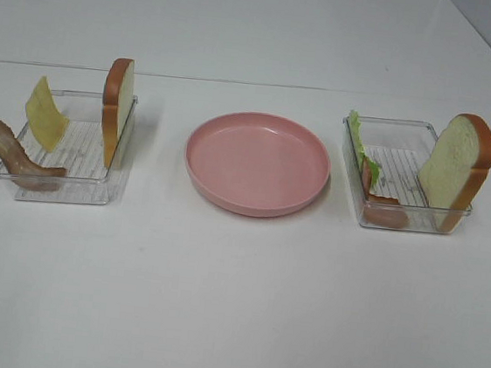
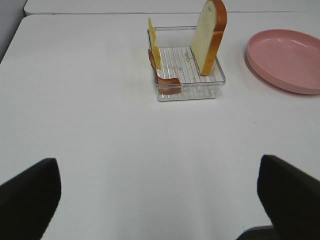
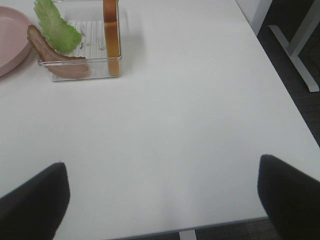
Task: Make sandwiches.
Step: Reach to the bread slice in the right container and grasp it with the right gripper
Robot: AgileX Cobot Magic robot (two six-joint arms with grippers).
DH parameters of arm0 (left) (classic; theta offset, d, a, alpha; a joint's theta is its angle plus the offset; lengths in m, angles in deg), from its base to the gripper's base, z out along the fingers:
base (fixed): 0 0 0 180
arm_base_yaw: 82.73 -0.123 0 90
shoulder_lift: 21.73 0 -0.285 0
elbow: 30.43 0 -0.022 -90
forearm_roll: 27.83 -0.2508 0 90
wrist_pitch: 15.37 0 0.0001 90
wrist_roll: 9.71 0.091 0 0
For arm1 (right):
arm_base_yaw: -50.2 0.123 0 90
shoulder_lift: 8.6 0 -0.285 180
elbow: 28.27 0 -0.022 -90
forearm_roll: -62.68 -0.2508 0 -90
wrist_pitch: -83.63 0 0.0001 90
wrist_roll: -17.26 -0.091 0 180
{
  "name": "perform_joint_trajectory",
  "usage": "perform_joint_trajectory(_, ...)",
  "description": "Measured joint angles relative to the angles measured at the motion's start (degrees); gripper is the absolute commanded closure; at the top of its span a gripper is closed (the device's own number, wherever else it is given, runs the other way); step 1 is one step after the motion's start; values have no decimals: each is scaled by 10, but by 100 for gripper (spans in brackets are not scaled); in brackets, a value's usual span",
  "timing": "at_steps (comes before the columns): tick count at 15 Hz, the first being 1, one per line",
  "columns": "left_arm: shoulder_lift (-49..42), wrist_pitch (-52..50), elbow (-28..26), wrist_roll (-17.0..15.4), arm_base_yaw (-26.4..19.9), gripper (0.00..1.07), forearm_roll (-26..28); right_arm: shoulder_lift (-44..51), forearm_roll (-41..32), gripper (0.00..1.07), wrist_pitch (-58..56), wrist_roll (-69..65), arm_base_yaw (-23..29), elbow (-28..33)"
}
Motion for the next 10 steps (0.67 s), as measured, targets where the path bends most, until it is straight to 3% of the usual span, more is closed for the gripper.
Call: perform_joint_trajectory(10,0,0,0,0,0,6,0,0,0,9,0,0,0,0)
